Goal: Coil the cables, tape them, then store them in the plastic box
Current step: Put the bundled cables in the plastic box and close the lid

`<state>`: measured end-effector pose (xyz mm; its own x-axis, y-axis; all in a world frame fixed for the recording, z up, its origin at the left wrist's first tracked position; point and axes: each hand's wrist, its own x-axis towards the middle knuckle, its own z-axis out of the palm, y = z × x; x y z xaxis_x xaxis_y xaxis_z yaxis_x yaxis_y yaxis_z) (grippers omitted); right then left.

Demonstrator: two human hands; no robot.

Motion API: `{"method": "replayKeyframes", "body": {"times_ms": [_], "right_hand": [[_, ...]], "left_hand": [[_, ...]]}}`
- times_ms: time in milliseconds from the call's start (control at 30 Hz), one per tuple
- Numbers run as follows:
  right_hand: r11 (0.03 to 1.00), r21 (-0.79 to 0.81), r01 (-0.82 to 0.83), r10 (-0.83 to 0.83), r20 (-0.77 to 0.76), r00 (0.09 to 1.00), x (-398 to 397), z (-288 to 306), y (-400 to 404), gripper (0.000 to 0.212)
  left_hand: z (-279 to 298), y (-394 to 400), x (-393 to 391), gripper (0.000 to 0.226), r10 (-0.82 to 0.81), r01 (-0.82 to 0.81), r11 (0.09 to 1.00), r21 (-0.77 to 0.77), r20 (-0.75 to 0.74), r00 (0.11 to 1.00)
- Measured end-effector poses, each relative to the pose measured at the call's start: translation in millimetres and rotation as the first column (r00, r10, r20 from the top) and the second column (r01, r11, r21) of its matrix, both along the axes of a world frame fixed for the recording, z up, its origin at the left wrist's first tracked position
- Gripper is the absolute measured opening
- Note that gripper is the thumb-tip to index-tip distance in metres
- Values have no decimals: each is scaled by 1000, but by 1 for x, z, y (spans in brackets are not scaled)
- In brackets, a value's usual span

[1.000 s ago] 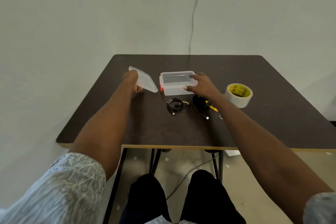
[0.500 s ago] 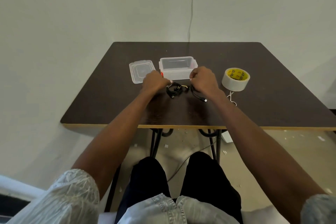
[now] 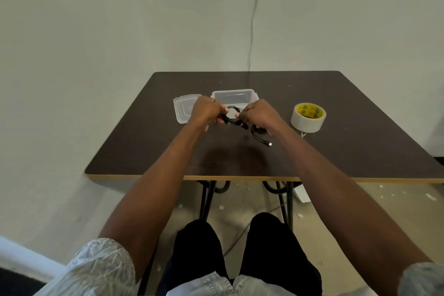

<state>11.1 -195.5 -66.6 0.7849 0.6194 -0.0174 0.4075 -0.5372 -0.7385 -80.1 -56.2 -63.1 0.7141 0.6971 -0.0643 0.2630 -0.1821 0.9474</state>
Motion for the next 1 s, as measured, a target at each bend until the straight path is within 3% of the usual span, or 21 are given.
{"method": "replayKeyframes", "body": {"times_ms": [133, 200, 333, 500, 700, 800, 900, 933, 1000], "right_hand": [[981, 160, 106, -109, 6, 994, 19, 33, 18, 15], [975, 168, 146, -157, 54, 986, 31, 42, 29, 20], [983, 12, 186, -183, 233, 955, 50, 45, 57, 27], [979, -163, 126, -72, 306, 949, 52, 35, 85, 9], [928, -363, 89, 44, 341, 939, 54, 8, 95, 26], [936, -334, 108, 36, 399, 916, 56, 5, 92, 23], [985, -120, 124, -76, 347, 935, 70, 16, 77, 8], [986, -89, 139, -101, 339, 935, 76, 22, 67, 6], [972, -171, 159, -88, 363, 928, 87, 28, 40, 11]], "left_hand": [[28, 7, 9, 8, 34, -21, 997, -68, 199, 979], [23, 18, 18, 15, 119, -129, 991, 36, 204, 972], [3, 39, 28, 14, 210, -205, 939, 275, 12, 978], [-16, 49, 34, 10, 214, -164, 936, 312, -132, 968], [-28, 51, 39, 14, 205, -141, 927, 347, -154, 967], [-31, 50, 38, 14, 246, -192, 912, 362, -107, 963], [-31, 37, 34, 15, 288, -287, 857, 428, 64, 956], [-29, 31, 33, 15, 256, -287, 826, 484, 132, 958], [-29, 17, 35, 16, 116, -238, 724, 647, 225, 967]]}}
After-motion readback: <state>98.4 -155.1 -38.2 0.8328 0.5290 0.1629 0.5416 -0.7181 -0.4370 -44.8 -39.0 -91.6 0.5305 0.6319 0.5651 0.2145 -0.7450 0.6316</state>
